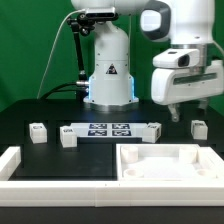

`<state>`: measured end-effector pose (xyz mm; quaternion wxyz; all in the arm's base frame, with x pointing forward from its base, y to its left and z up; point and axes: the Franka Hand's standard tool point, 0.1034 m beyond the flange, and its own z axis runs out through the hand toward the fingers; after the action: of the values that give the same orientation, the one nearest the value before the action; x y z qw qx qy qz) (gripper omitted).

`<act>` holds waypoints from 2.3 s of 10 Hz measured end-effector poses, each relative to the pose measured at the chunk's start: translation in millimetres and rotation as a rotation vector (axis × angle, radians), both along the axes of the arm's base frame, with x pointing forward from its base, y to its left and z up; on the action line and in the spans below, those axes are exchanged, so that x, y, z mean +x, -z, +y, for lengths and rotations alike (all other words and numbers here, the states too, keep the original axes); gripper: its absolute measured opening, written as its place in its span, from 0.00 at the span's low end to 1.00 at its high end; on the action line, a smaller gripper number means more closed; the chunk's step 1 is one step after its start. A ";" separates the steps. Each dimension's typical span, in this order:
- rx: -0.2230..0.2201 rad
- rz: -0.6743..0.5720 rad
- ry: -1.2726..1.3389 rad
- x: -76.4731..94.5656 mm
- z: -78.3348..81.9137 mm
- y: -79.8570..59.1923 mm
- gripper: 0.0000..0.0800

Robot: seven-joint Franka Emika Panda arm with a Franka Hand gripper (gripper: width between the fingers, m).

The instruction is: Assemble one leg

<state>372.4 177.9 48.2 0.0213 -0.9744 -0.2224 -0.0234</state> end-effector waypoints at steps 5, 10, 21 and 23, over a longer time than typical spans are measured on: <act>0.036 0.043 0.363 -4.1 13.7 4.3 0.81; 0.026 0.082 0.447 -9.1 18.6 6.4 0.81; -0.231 0.944 0.433 -22.4 18.0 16.6 0.81; -0.220 0.915 0.440 -21.6 18.9 27.8 0.81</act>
Offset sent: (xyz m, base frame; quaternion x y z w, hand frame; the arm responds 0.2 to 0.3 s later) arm 0.0000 0.0000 0.0000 0.0000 0.0000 0.1593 0.9872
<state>350.8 196.7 20.4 0.0086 -0.9051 0.0188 0.4248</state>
